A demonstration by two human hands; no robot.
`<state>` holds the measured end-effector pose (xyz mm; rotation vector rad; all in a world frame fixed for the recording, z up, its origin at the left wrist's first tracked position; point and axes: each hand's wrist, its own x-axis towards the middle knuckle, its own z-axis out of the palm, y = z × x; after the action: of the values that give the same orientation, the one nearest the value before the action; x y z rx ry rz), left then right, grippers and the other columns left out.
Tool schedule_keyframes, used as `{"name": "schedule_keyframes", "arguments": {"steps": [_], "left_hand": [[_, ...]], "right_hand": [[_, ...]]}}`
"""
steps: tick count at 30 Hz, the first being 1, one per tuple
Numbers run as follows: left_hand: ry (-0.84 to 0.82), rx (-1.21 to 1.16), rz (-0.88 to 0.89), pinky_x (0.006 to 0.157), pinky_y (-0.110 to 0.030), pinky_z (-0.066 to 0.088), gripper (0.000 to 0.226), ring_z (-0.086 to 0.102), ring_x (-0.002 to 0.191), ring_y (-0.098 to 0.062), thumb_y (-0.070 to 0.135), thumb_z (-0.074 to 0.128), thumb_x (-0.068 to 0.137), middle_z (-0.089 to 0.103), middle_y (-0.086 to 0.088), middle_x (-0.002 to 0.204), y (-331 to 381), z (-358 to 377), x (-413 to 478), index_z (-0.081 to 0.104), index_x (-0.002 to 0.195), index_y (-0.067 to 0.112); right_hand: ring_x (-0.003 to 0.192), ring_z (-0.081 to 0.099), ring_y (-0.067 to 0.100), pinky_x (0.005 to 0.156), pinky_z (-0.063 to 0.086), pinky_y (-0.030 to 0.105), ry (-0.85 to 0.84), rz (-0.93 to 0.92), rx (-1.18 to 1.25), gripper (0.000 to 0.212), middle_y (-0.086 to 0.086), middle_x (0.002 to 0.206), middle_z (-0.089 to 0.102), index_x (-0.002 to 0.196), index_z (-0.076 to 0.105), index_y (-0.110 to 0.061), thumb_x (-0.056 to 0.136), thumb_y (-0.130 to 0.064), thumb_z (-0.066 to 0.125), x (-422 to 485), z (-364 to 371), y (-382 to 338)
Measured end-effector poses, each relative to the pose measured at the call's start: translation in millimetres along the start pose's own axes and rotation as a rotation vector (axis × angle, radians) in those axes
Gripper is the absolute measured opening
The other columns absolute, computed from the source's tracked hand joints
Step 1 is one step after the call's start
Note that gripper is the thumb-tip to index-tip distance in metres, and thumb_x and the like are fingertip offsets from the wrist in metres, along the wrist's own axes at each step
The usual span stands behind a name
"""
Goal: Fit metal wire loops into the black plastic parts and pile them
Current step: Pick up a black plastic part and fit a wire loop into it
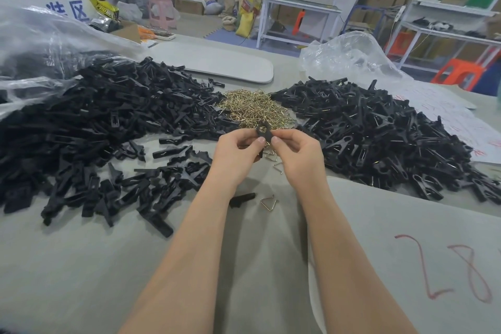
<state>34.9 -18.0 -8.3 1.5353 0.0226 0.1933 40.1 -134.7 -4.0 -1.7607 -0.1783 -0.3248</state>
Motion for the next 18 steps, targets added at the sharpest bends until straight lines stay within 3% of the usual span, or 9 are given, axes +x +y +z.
{"name": "schedule_keyframes", "arguments": {"steps": [3,7,9,11,14,16,18], "left_hand": [[0.009,-0.054,-0.037,0.069,-0.016,0.054,0.016,0.063,0.075,-0.001,0.010,0.060,0.092,0.068,0.004,0.083,1.2,-0.7,-0.6,0.067,0.106,0.011],[-0.031,-0.167,-0.039,0.062,-0.013,0.052,0.013,0.067,0.069,0.001,0.011,0.058,0.094,0.071,0.011,0.071,6.4,-1.1,-3.6,0.069,0.091,0.018],[-0.033,-0.180,-0.038,0.065,-0.017,0.054,0.008,0.067,0.071,0.000,0.016,0.062,0.091,0.070,0.010,0.071,7.7,-2.0,-3.9,0.066,0.098,0.017],[-0.067,-0.194,-0.058,0.072,-0.020,0.055,0.017,0.067,0.074,-0.001,0.021,0.064,0.089,0.069,0.011,0.074,7.8,-2.8,-3.7,0.062,0.106,0.018],[-0.097,-0.289,-0.082,0.078,-0.021,0.054,0.008,0.066,0.075,-0.006,0.014,0.063,0.090,0.069,0.006,0.078,9.6,-2.6,-3.5,0.065,0.097,0.015],[0.006,-0.408,-0.094,0.079,-0.019,0.054,0.004,0.064,0.076,-0.008,0.009,0.063,0.089,0.066,-0.001,0.083,11.2,-5.8,-1.9,0.064,0.093,0.010],[0.127,-0.641,-0.164,0.079,-0.018,0.055,0.007,0.066,0.078,-0.008,0.007,0.063,0.088,0.067,-0.004,0.086,12.5,-12.9,1.0,0.062,0.094,0.005]], "right_hand": [[0.081,0.065,0.011,0.077,0.052,0.017,0.007,0.020,0.028,0.015,0.001,0.085,0.068,0.093,0.066,-0.013,0.090,-0.001,0.058,0.4,-1.3,-0.4],[0.080,0.065,0.014,0.078,0.055,0.026,-0.025,0.168,0.210,0.019,0.005,0.086,0.070,0.089,0.068,-0.016,0.092,-0.002,0.055,0.8,-5.2,-3.1],[0.081,0.064,0.018,0.082,0.053,0.031,-0.095,0.228,0.350,0.019,0.008,0.086,0.069,0.092,0.068,-0.011,0.093,-0.001,0.052,1.9,-9.0,-5.4],[0.079,0.064,0.016,0.079,0.053,0.027,-0.167,0.283,0.470,0.019,0.006,0.081,0.071,0.092,0.069,-0.009,0.093,-0.001,0.051,2.9,-12.5,-7.5],[0.074,0.068,0.013,0.077,0.056,0.025,-0.125,0.344,0.556,0.010,0.005,0.080,0.070,0.098,0.063,-0.005,0.091,-0.004,0.057,4.3,-11.4,-7.2],[0.084,0.069,0.017,0.084,0.055,0.027,0.027,0.293,0.303,0.017,0.007,0.090,0.070,0.107,0.059,-0.004,0.091,-0.010,0.060,5.1,-9.6,-0.1],[0.110,0.060,0.020,0.097,0.042,0.025,0.098,0.124,-0.252,0.030,0.008,0.115,0.065,0.121,0.056,-0.006,0.093,-0.016,0.056,4.3,-10.0,10.5]]}}
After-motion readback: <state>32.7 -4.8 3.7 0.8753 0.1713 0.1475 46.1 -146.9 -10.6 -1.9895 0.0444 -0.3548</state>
